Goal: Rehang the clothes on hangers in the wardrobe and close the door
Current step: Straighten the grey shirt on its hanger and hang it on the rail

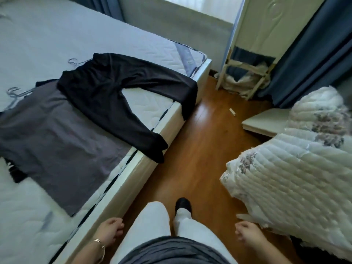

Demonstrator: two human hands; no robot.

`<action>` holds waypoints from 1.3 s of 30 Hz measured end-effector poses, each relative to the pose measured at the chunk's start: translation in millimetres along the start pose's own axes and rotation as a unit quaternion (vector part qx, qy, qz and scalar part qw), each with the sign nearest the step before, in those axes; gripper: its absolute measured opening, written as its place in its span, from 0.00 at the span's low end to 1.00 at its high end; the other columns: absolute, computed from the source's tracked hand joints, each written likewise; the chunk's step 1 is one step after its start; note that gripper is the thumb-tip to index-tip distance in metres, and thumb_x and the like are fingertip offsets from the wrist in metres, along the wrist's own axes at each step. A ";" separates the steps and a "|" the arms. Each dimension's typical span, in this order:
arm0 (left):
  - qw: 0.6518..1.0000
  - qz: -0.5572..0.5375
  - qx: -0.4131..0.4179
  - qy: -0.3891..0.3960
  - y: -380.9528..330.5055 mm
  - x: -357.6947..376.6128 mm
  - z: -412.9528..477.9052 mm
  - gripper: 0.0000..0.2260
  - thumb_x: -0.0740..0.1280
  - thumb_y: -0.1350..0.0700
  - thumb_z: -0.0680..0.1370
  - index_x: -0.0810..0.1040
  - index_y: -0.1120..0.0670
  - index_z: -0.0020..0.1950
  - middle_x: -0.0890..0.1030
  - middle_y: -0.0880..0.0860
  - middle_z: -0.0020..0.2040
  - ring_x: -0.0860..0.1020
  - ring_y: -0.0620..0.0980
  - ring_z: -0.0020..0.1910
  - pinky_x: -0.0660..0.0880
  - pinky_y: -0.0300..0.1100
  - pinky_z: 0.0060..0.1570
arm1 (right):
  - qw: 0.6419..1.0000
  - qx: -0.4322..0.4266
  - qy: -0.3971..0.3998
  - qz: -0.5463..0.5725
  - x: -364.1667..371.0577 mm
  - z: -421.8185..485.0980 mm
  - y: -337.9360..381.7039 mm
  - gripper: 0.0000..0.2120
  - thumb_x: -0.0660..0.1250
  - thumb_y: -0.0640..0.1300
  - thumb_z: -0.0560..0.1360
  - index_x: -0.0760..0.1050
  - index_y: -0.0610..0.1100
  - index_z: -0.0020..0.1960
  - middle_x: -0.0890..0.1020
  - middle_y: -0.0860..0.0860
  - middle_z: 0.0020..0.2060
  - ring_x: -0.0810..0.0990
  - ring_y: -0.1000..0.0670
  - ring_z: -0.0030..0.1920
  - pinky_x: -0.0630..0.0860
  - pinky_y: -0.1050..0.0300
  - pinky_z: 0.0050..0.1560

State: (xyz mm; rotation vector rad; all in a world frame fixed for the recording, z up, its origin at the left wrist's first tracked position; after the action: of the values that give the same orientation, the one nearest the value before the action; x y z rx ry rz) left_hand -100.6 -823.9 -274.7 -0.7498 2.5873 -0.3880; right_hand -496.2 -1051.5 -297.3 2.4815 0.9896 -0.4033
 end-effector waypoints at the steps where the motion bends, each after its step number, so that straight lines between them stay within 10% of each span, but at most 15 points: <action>1: 1.000 -0.005 0.014 -0.008 -5.2 1.1 5.4 0.04 0.61 0.62 0.78 0.74 0.58 0.45 0.77 0.56 0.39 0.74 0.51 0.35 0.69 0.38 0.30 | 1.000 -0.013 0.003 -0.017 -7.3 8.2 24.0 0.06 0.60 0.38 0.78 0.73 0.37 0.44 0.76 0.44 0.33 0.73 0.48 0.33 0.69 0.58 0.35; 12: 0.983 -0.144 -0.073 -0.086 10.9 -24.4 25.2 0.06 0.59 0.56 0.79 0.75 0.55 0.48 0.79 0.55 0.49 0.76 0.52 0.43 0.65 0.39 0.36 | 0.977 -0.143 0.075 -0.140 46.5 33.5 219.7 0.07 0.58 0.36 0.78 0.74 0.42 0.44 0.77 0.45 0.36 0.75 0.50 0.35 0.69 0.65 0.29; 18: 0.968 -0.197 -0.129 -0.086 34.8 -54.6 40.8 0.08 0.61 0.65 0.77 0.75 0.63 0.39 0.76 0.59 0.37 0.71 0.52 0.32 0.69 0.39 0.30 | 0.941 -0.146 0.083 -0.295 113.3 30.6 263.2 0.07 0.62 0.36 0.75 0.79 0.36 0.47 0.78 0.48 0.29 0.75 0.49 0.34 0.71 0.58 0.39; 21: 0.956 -0.240 -0.138 -0.096 27.1 -78.3 50.6 0.07 0.61 0.61 0.78 0.76 0.63 0.49 0.77 0.58 0.41 0.73 0.52 0.35 0.64 0.38 0.33 | 0.915 -0.180 0.093 -0.348 151.5 19.3 298.9 0.08 0.63 0.39 0.75 0.80 0.39 0.48 0.77 0.52 0.30 0.74 0.51 0.35 0.68 0.62 0.35; 27: 0.948 -0.279 -0.082 -0.129 -19.2 -146.9 70.9 0.05 0.60 0.59 0.78 0.74 0.57 0.52 0.78 0.57 0.50 0.77 0.53 0.45 0.66 0.39 0.37 | 0.876 -0.211 0.136 -0.411 233.4 4.9 368.0 0.07 0.62 0.38 0.75 0.77 0.43 0.41 0.77 0.51 0.29 0.73 0.52 0.30 0.69 0.62 0.33; 34: 0.931 -0.314 -0.014 -0.186 -84.4 -231.8 117.6 0.08 0.58 0.59 0.79 0.75 0.57 0.53 0.78 0.55 0.48 0.76 0.49 0.41 0.69 0.38 0.37 | 0.800 -0.235 0.172 -0.524 338.2 0.9 434.0 0.10 0.62 0.45 0.73 0.77 0.47 0.34 0.83 0.47 0.40 0.81 0.46 0.46 0.75 0.58 0.47; 39: 0.939 -0.271 0.000 -0.213 -130.6 -279.9 184.1 0.11 0.61 0.62 0.77 0.75 0.62 0.58 0.80 0.58 0.51 0.77 0.55 0.49 0.70 0.42 0.49 | 0.776 -0.289 0.197 -0.525 427.9 -23.8 513.1 0.11 0.58 0.43 0.75 0.69 0.48 0.34 0.74 0.52 0.32 0.70 0.53 0.35 0.66 0.60 0.36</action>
State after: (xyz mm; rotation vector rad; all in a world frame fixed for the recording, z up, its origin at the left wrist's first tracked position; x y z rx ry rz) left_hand 257.4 -801.0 -299.6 -1.3810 1.9519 -0.3348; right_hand 168.1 -1125.9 -308.0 1.2688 2.2330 0.1400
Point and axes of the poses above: each hand's wrist, its own z-axis towards the middle knuckle, its own x-axis out of the palm, y = z × x, the point moved 8 cm from there along z, towards the middle knuckle
